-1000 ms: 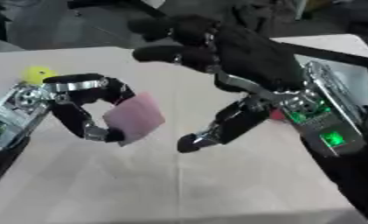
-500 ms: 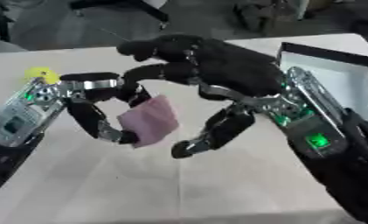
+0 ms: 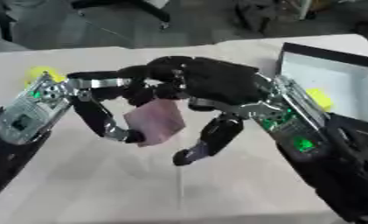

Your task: Pick up the objects with one hand, pass them to the other hand, and then place them into the box on the other side of the table.

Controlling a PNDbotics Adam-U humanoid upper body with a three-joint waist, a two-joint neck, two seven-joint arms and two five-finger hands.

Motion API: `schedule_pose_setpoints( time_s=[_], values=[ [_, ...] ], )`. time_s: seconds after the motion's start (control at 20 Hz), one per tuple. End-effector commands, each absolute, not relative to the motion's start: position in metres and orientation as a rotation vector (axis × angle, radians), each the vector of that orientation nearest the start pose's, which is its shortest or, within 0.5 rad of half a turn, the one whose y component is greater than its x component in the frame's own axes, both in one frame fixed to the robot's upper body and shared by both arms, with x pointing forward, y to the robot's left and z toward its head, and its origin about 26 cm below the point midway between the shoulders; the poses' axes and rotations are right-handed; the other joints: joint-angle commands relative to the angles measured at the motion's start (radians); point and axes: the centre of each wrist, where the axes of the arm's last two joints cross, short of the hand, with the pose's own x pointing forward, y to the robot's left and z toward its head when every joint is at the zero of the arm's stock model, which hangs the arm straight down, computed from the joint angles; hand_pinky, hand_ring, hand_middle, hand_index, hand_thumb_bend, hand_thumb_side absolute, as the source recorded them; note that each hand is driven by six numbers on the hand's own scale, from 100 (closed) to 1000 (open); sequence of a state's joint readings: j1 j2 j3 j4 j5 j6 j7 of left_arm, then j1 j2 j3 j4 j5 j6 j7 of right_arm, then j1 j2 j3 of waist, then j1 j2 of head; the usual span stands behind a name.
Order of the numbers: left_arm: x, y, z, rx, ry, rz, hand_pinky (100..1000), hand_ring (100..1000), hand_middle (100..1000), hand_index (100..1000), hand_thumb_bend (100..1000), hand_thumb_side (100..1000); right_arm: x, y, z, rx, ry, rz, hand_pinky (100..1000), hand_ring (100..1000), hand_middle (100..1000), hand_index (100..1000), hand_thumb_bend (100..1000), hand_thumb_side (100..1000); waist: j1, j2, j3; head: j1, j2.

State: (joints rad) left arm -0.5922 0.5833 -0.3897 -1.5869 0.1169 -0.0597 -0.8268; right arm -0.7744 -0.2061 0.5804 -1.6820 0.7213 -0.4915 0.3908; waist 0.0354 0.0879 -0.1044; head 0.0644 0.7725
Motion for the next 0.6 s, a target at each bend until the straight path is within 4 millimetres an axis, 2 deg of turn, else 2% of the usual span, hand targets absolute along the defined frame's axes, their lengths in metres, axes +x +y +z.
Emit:
schedule_pose_setpoints(
  time_s=[0.05, 0.1, 0.35, 0.5, 0.6],
  values=[
    [0.3746, 0.2319, 0.1901, -0.373, -1.544, -1.622, 634, 540, 495, 627, 381, 251, 0.3338, -0.0606, 0.2157, 0.266, 2.316, -2.009, 928, 905, 1000, 794, 623, 247, 0.0, -0.015, 0.001, -0.002, -0.002],
    [0.3743, 0.2316, 0.19, -0.378, -1.542, -1.623, 635, 540, 496, 628, 385, 255, 0.335, -0.0617, 0.2156, 0.299, 2.328, -1.998, 921, 901, 1000, 727, 575, 213, 0.0, -0.015, 0.001, -0.002, -0.002],
    [0.373, 0.2304, 0.1908, -0.403, -1.531, -1.627, 635, 542, 498, 631, 394, 263, 0.338, -0.0637, 0.2134, 0.477, 2.402, -1.888, 893, 877, 1000, 594, 440, 149, 0.0, -0.015, 0.003, -0.006, -0.002],
    [0.3725, 0.2294, 0.1914, -0.417, -1.527, -1.627, 635, 542, 499, 632, 397, 267, 0.3394, -0.0626, 0.2101, 0.568, 2.441, -1.821, 882, 865, 1000, 556, 406, 132, 0.0, -0.015, 0.003, -0.01, -0.002],
    [0.3723, 0.2288, 0.1919, -0.426, -1.525, -1.628, 635, 542, 499, 632, 396, 267, 0.3408, -0.0615, 0.2059, 0.613, 2.451, -1.8, 883, 866, 1000, 576, 445, 153, 0.0, -0.015, 0.003, -0.012, -0.002]
  ],
)
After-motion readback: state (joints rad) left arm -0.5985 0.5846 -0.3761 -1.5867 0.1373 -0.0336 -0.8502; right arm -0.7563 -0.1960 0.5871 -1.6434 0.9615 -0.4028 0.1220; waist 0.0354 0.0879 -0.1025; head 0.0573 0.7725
